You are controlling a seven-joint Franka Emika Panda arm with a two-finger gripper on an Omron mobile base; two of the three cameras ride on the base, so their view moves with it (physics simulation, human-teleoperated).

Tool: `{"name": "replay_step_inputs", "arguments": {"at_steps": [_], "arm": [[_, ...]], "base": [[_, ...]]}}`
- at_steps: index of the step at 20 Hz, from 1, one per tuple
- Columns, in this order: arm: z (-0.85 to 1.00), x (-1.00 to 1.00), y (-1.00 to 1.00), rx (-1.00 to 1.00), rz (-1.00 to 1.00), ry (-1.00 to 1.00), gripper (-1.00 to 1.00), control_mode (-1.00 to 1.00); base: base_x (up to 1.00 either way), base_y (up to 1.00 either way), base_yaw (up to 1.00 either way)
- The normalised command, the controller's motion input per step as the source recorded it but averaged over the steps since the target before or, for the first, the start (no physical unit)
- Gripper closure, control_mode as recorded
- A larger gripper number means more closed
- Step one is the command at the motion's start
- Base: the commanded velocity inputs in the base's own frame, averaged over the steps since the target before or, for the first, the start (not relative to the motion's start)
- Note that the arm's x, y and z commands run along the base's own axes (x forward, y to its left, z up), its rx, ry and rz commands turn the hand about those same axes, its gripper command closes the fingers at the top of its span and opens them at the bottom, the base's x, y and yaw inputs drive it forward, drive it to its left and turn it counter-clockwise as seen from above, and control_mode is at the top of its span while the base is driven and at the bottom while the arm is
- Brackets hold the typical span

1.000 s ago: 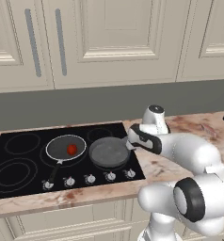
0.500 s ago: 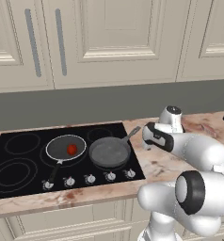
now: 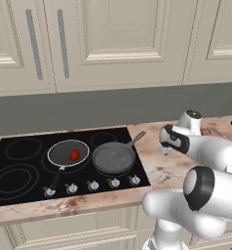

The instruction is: Place both pans onto different burners. Then place the bell pepper and the steak on different pans.

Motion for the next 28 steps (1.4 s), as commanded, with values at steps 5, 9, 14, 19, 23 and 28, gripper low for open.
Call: {"name": "replay_step_inputs", "arguments": {"at_steps": [5, 9, 14, 19, 23, 28], "arm": [[0.00, 0.00, -0.54, 0.00, 0.00, 0.00, -1.00, -1.00], [0.00, 0.00, -0.56, 0.00, 0.00, 0.00, -1.00, -1.00], [0.00, 0.00, -0.57, -0.01, 0.00, 0.00, -1.00, -1.00], [0.00, 0.00, -0.47, -0.04, 0.00, 0.00, -1.00, -1.00], [0.00, 0.00, -0.41, -0.06, -0.01, 0.00, -1.00, -1.00], [0.00, 0.01, -0.37, -0.06, -0.04, 0.00, -1.00, -1.00]], "base": [[0.00, 0.00, 0.00], [0.00, 0.00, 0.00], [0.00, 0.00, 0.00], [0.00, 0.00, 0.00], [0.00, 0.00, 0.00], [0.00, 0.00, 0.00]]}}
